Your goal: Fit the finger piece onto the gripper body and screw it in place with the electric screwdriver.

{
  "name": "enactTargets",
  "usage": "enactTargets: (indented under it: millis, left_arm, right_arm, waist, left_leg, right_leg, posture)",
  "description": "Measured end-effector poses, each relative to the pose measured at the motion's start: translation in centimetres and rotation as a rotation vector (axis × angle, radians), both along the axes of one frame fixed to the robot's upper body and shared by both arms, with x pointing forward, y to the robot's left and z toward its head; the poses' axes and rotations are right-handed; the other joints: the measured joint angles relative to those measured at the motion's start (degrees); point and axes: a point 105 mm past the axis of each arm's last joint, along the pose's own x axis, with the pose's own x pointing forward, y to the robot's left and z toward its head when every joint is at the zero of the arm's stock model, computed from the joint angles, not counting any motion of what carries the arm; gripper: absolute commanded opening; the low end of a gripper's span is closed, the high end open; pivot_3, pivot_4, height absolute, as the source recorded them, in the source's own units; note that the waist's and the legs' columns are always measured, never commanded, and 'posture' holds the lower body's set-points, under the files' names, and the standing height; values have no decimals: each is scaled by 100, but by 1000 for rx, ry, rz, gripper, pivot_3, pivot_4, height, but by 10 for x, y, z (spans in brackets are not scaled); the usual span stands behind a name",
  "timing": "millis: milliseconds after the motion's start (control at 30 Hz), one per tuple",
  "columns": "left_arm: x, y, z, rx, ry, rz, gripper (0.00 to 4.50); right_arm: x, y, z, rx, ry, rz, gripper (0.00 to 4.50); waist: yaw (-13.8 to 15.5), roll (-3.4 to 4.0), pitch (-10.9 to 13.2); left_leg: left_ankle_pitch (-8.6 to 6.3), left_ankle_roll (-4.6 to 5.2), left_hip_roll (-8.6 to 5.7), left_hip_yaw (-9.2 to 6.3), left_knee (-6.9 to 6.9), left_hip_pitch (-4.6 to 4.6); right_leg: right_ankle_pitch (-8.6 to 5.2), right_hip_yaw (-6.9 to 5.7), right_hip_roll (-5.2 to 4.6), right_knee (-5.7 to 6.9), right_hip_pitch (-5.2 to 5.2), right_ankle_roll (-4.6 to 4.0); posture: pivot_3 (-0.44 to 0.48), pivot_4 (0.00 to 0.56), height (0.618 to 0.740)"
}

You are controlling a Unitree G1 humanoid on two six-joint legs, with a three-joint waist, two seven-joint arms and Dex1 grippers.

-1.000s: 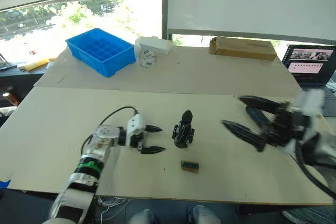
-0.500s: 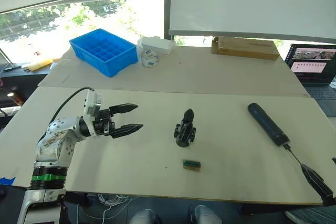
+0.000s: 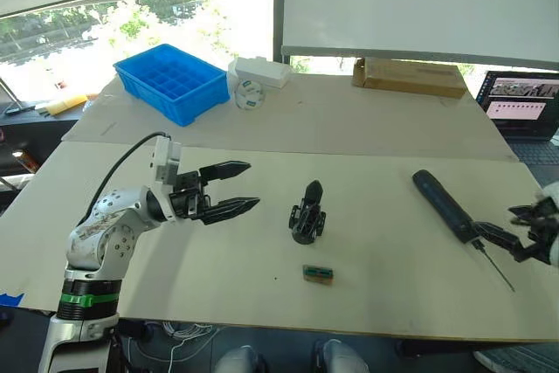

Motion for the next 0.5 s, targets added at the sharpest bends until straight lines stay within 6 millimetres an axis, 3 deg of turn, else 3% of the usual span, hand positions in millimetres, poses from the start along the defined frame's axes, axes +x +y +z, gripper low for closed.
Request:
enactTargets:
  millis: [167, 500]
  left_arm:
    - [0, -5, -2, 5, 7, -16, 4427]
    - [-12, -12, -8, 54, 28, -153, 4427]
  right_arm:
    - [6, 3, -39, 26, 166, 34, 4500]
    - [35, -2, -49, 5, 127, 35, 4500]
  waist:
    - [-20, 1, 1]
    - [-75, -2, 4]
  left_leg:
    - [0, 1, -6, 2, 0, -5]
    - [11, -20, -2, 16, 1, 30]
  right_leg:
    - [-6, -1, -3, -3, 0, 15]
    - [-35, 13, -2, 26, 14, 58]
  posture:
    - [0, 150, 740]
    - [0, 150, 740]
